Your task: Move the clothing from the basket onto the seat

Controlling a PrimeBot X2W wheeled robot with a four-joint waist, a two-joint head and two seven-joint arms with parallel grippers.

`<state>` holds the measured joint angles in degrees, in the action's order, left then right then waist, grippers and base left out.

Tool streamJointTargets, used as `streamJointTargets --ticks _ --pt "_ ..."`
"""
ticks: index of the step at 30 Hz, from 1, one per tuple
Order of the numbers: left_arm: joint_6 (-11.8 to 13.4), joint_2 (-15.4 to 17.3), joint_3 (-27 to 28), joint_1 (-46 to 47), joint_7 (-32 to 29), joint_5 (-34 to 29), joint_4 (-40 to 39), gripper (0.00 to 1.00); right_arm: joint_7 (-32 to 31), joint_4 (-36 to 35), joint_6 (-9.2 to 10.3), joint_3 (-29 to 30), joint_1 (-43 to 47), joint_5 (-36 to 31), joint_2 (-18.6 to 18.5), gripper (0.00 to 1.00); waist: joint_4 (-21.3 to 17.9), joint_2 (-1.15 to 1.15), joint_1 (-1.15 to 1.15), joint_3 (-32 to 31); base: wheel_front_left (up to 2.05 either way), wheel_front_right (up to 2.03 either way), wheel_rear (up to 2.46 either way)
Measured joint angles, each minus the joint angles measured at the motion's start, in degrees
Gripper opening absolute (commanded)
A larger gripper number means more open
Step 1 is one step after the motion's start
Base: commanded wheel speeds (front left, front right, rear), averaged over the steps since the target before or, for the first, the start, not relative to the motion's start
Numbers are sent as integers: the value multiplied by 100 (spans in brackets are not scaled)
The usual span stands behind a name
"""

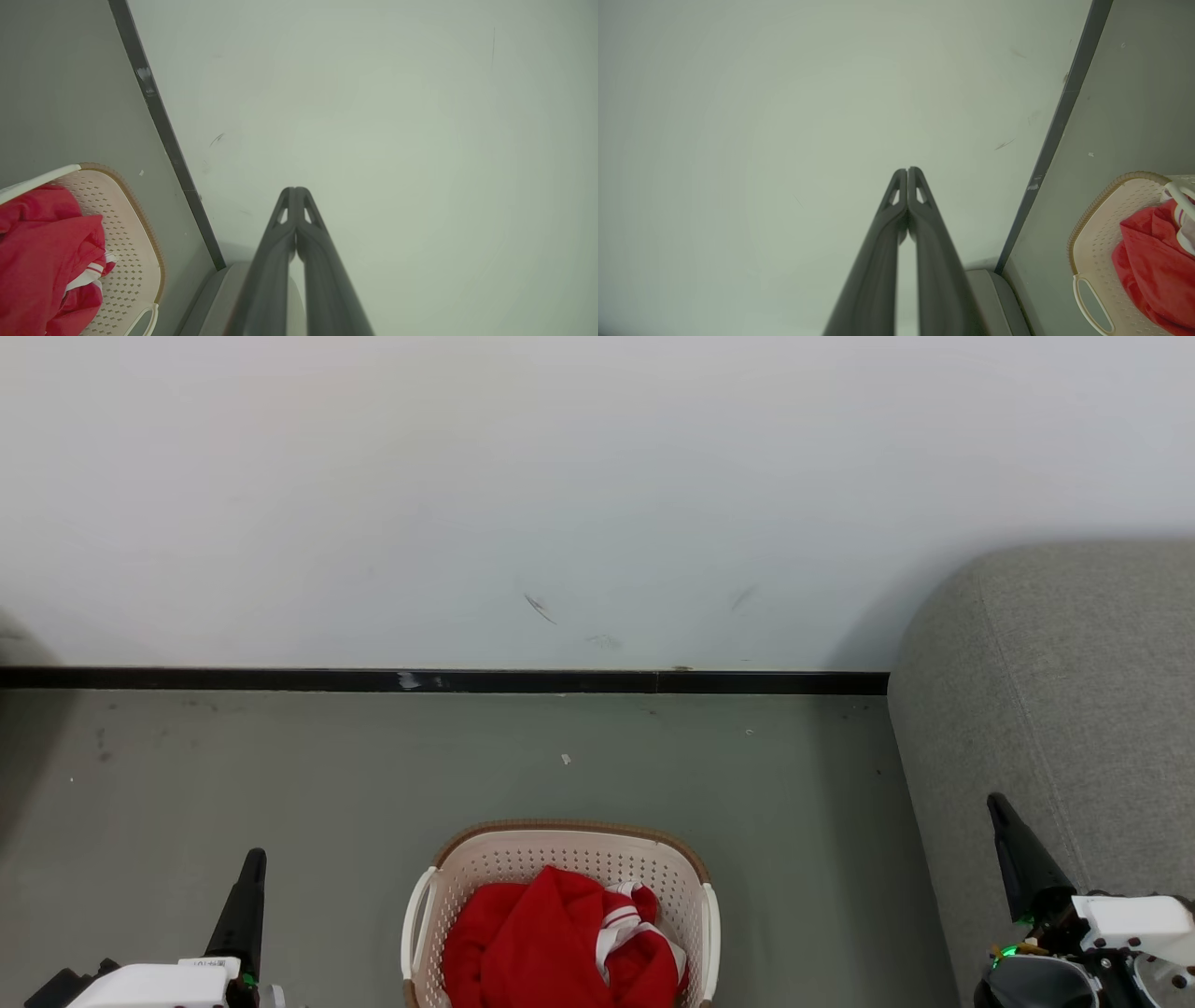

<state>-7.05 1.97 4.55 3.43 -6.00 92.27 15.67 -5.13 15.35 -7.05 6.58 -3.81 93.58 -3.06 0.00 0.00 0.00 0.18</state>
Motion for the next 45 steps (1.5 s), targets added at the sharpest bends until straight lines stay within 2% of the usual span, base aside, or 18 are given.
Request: streamJointTargets --ticks 45 --pt "0 -1 1 0 -4 0 0 0 0 0 -1 7 0 -9 12 0 0 0 0 0 0 0 0"
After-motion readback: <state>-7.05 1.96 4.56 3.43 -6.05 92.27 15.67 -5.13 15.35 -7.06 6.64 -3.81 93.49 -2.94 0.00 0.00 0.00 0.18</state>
